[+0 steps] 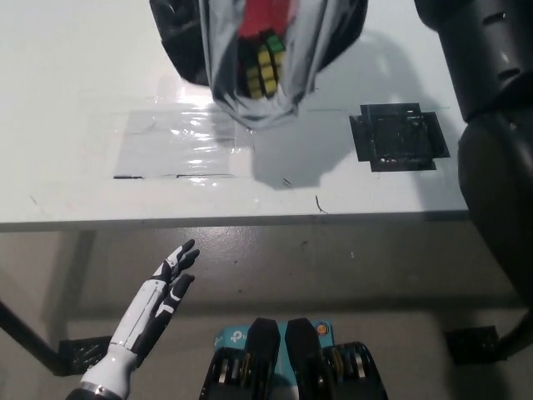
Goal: Use the right hand to pick up a rubix's cube and place it into a plastic bag and lift the bag
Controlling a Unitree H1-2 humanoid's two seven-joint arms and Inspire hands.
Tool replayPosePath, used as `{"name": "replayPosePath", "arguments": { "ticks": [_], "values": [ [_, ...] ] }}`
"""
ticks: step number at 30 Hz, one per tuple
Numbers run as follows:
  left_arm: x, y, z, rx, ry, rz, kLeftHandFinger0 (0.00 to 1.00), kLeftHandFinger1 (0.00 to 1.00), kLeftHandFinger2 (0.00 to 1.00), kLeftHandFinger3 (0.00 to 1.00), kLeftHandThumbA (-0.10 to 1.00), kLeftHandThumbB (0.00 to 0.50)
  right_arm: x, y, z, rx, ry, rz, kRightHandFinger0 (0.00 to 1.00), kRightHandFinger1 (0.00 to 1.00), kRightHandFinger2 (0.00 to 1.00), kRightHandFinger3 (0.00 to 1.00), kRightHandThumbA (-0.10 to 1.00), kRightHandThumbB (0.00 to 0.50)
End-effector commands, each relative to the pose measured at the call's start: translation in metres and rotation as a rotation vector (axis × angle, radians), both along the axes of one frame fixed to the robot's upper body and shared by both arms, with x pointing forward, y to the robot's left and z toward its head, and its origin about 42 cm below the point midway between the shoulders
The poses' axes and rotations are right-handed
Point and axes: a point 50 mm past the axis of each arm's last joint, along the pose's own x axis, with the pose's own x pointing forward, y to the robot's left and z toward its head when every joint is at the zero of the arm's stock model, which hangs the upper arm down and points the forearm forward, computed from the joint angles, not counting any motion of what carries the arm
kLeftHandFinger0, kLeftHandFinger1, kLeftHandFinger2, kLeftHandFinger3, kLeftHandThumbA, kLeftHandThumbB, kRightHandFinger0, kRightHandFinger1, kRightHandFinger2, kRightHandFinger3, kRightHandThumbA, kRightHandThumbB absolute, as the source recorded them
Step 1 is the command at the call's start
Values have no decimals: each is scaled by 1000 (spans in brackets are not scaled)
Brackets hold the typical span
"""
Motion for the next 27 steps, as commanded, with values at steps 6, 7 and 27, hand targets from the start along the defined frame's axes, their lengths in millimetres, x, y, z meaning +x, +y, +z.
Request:
{"name": "replayPosePath", "arguments": {
  "ticks": [6,7,27],
  "values": [
    [3,-1,15,-12,-62,-18,940,1000,1000,1000,963,65,-28,-6,100,121,-183,-25,1,403,861,755,-100,133],
    [4,-1,15,-10,-65,-21,939,1000,1000,1000,962,64,-21,-6,85,107,-153,-34,16,424,877,747,-100,141],
    [5,-2,19,0,-63,-29,925,1000,1000,1000,922,53,9,53,-69,110,109,41,0,236,628,314,-100,174]
  ]
}}
